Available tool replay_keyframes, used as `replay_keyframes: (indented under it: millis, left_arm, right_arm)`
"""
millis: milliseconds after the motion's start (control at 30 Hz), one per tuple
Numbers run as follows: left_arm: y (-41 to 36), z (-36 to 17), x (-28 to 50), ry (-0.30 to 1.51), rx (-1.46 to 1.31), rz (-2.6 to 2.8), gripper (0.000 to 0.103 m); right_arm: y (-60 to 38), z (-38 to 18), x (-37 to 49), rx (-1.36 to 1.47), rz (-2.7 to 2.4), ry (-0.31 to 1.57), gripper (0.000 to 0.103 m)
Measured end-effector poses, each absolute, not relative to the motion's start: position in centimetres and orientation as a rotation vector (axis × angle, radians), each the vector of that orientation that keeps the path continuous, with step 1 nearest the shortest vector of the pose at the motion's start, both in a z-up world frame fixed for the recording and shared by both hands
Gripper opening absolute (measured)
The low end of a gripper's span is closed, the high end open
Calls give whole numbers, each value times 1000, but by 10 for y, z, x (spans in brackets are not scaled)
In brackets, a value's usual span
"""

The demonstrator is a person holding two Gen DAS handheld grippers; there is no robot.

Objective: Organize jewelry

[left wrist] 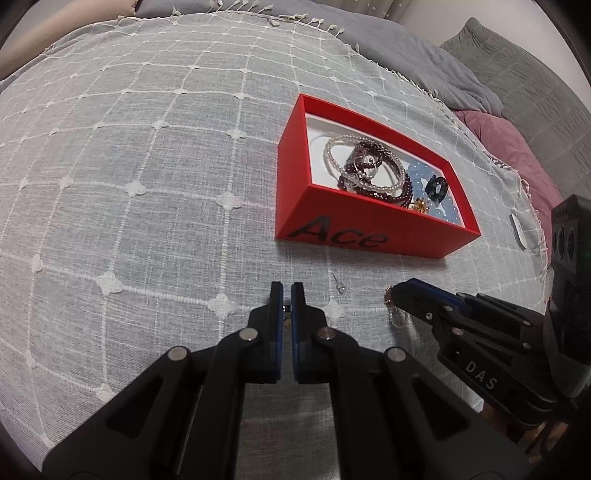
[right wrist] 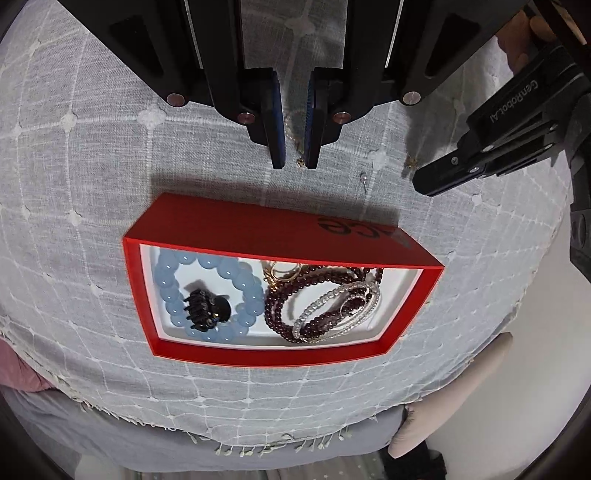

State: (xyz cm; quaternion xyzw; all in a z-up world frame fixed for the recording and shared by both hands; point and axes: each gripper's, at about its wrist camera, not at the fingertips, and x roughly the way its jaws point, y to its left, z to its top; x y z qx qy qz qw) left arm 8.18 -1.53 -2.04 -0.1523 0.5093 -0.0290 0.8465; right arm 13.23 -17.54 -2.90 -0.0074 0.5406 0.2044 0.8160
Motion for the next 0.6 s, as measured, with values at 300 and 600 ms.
replay_keyframes:
  millis: [300, 600]
  left_arm:
    - [-14, -16, 80, 1063, -324, -65, 5]
    - [-14, -13, 80, 1057, -328, -67, 5]
  right_arm:
    - [-150, -37, 134, -91, 437, 1129, 9]
    - [-147, -33, 125, -103, 445, 1107, 6]
